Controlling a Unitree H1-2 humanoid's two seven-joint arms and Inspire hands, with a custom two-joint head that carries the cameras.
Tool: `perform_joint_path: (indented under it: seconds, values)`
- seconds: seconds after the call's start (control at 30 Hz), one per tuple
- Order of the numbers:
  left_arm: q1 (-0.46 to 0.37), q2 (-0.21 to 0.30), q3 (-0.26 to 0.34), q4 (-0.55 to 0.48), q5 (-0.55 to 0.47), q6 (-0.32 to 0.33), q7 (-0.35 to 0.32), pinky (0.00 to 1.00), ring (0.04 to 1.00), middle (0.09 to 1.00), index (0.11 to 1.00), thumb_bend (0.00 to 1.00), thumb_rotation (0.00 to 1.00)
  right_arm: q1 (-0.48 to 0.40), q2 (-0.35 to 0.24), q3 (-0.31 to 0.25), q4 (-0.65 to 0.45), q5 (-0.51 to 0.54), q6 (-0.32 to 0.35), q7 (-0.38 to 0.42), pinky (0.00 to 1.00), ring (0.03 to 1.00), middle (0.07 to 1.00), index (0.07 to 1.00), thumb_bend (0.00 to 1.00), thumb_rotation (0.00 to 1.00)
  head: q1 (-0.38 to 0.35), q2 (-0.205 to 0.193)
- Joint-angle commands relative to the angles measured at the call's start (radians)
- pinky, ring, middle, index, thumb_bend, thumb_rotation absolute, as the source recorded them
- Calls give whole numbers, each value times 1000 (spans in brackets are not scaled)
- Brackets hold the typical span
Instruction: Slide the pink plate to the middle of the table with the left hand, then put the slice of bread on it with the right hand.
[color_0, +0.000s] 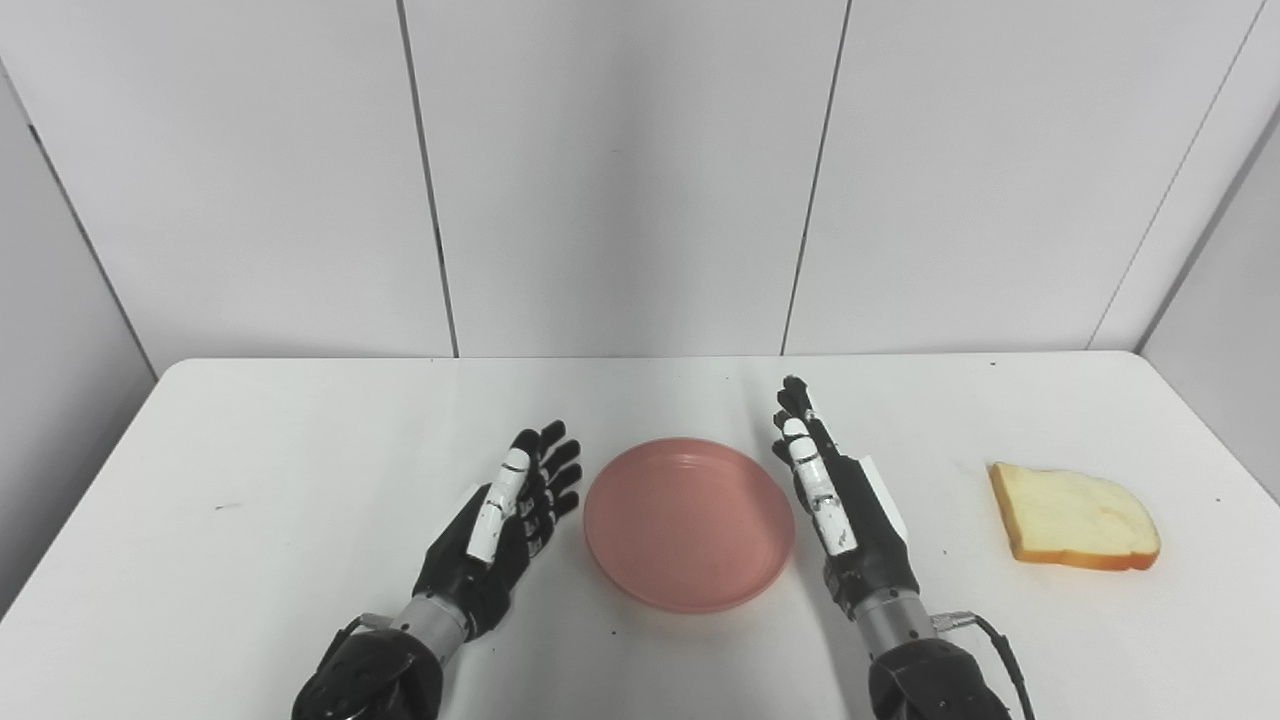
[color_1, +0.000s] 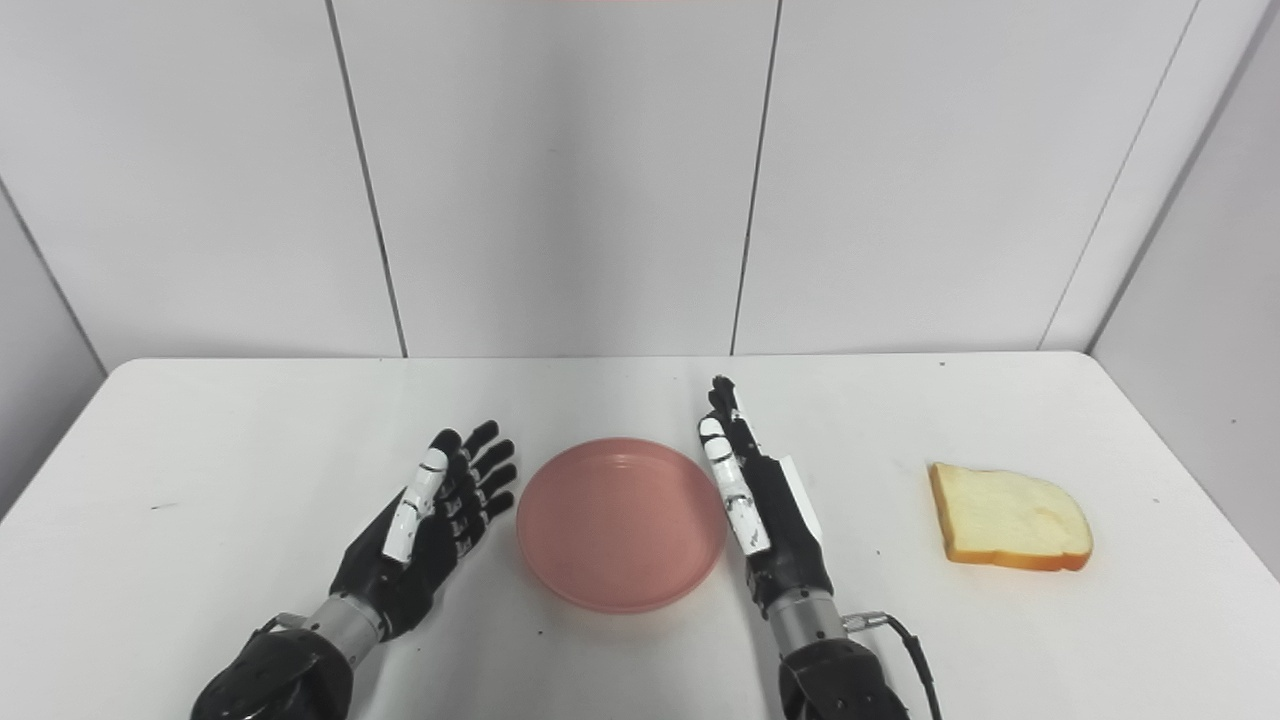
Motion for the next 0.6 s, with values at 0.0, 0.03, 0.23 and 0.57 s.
perform_joint_path:
  seconds: [0.0, 0.03, 0.23, 0.57]
  values:
    - [-15, -7, 10, -47, 1, -35, 5, 1000, 994, 998, 997, 558, 1000, -39, -1, -6, -41, 11, -13, 1, 992, 1000, 1000, 1000, 247, 1000, 0, 0]
    - [-15, -8, 11, -54, 3, -37, 7, 1000, 996, 999, 998, 559, 1000, -40, -1, -7, -39, 13, -16, 1, 990, 1000, 1000, 1000, 242, 1000, -4, -4]
    - [-12, -4, 1, -59, 68, -96, 33, 987, 988, 997, 1000, 601, 1000, -57, -16, -24, -32, 39, -35, 10, 1000, 1000, 1000, 1000, 277, 1000, 1, -15]
    - [5, 11, 7, -27, 103, -214, 26, 974, 964, 981, 990, 638, 1000, -99, -64, -43, -57, -30, -52, -22, 982, 983, 998, 991, 389, 926, -90, -64]
